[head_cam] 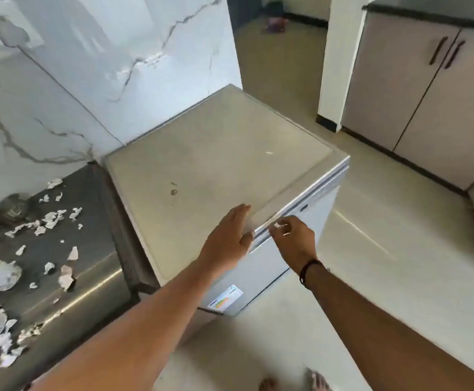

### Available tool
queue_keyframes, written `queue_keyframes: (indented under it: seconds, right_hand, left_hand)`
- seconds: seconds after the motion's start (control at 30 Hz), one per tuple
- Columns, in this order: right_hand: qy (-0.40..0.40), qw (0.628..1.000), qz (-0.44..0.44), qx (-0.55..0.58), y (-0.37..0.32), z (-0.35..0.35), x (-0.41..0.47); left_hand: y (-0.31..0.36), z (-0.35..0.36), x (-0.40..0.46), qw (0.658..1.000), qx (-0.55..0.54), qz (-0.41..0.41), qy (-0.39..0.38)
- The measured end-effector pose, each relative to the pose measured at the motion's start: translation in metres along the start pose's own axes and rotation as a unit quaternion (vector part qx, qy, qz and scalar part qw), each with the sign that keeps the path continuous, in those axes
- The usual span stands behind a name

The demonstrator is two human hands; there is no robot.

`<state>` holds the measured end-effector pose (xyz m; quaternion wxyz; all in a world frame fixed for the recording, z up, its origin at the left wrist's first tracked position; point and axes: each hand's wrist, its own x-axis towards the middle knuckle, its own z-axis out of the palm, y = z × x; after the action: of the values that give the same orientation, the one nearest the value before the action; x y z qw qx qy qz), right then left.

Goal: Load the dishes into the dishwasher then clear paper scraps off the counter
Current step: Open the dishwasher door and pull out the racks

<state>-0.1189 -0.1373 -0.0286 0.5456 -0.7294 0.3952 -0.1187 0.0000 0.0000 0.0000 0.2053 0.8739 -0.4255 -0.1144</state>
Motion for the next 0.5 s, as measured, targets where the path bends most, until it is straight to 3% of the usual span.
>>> queue_keyframes:
  seconds: [0.2, 0.33, 0.5]
  right_hand:
    - [0.05, 0.982, 0.133, 0.123, 0.044, 0.025, 0.007]
    - [0.063, 0.928, 0.198, 0.31, 0.058, 0.039, 0.024]
    - [0.049, 0.856, 0.197, 0.475, 0.055, 0.064, 0.031]
  left_hand:
    - [-0.022, 0.045, 0.048, 0.984, 0.118, 0.103, -0.08]
    - [-0.032, 0.05, 0.055, 0.967, 0.194, 0.164, -0.029]
    - [-0.033, 0.054, 0.056, 0.962, 0.209, 0.175, -0.013]
